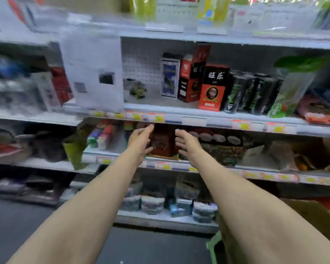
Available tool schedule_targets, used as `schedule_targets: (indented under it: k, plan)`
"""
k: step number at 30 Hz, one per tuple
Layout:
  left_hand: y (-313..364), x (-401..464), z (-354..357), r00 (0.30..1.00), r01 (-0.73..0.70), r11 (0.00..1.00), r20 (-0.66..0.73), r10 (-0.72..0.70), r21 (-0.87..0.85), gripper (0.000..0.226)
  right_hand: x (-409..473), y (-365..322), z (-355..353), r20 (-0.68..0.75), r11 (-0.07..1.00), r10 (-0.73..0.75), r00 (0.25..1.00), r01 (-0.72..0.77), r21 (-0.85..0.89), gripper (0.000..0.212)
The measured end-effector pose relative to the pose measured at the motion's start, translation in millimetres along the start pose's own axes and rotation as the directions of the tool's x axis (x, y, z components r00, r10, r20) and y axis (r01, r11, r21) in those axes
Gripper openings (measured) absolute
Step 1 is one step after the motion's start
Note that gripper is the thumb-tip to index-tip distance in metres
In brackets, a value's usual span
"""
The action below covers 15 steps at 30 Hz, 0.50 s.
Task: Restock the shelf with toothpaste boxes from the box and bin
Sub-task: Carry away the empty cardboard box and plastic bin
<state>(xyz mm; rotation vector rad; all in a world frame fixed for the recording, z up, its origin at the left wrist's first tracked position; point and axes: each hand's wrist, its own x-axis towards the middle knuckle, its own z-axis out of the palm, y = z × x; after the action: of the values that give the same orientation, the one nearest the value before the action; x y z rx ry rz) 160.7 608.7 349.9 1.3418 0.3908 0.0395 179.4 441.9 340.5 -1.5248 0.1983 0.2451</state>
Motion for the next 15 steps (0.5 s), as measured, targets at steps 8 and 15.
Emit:
schedule_targets:
  k: [8, 15]
  plan:
    - [37, 3, -258, 0.942, -0.066, 0.994, -0.335, 0.033, -0.086, 0.034, -9, 1, 266, 0.311, 0.994, 0.002, 0.951, 0.033, -0.106, 0.040]
    - [61, -2, -484, 0.804, -0.099, 0.985, -0.595, -0.004, -0.140, 0.031, -29, 34, 519, 0.515, 0.981, 0.124, 0.848, -0.025, -0.194, 0.039]
